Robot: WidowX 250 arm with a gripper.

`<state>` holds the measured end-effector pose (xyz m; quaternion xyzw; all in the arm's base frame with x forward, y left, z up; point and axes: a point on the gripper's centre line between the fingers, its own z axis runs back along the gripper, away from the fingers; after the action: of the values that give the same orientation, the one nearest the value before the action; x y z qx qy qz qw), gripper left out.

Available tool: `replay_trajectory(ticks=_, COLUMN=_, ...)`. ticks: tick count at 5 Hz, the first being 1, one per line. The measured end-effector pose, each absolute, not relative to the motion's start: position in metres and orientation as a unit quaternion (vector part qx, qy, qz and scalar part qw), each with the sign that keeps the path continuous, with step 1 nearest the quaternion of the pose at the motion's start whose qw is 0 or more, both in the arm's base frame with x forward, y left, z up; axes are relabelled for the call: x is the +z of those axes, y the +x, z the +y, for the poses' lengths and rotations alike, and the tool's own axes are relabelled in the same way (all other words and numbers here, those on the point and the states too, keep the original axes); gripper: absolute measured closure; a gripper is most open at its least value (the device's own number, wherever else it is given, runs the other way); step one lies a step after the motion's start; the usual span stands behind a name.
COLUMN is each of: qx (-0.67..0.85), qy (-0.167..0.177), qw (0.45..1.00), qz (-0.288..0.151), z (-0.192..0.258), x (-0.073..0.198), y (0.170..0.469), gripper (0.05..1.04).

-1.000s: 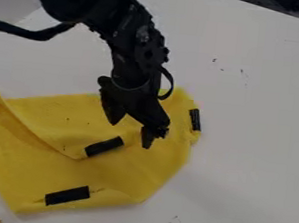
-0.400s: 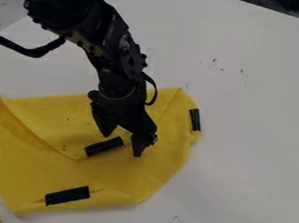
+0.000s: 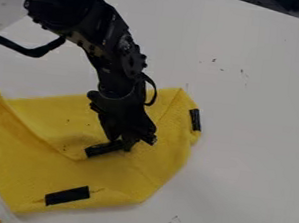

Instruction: Unfold the cloth from the bottom right to the top left

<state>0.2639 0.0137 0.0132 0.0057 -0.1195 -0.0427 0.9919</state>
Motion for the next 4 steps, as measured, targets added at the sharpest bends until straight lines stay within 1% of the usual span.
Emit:
replay_trajectory(ticks=1, qx=-0.049, qy=0.026, qw=0.992, qz=-0.113, z=0.021, x=0.020, y=0.270, gripper=0.930)
replay_trajectory(ticks=2, qx=-0.074, qy=0.080, qw=0.988, qz=-0.110, z=0.035, x=0.054, y=0.291, gripper=1.022)
replay_trajectory(ticks=3, qx=-0.096, qy=0.129, qw=0.981, qz=-0.111, z=0.048, x=0.093, y=0.316, gripper=1.030)
replay_trajectory(ticks=4, qx=-0.101, qy=0.139, qw=0.979, qz=-0.109, z=0.068, x=0.104, y=0.337, gripper=1.030)
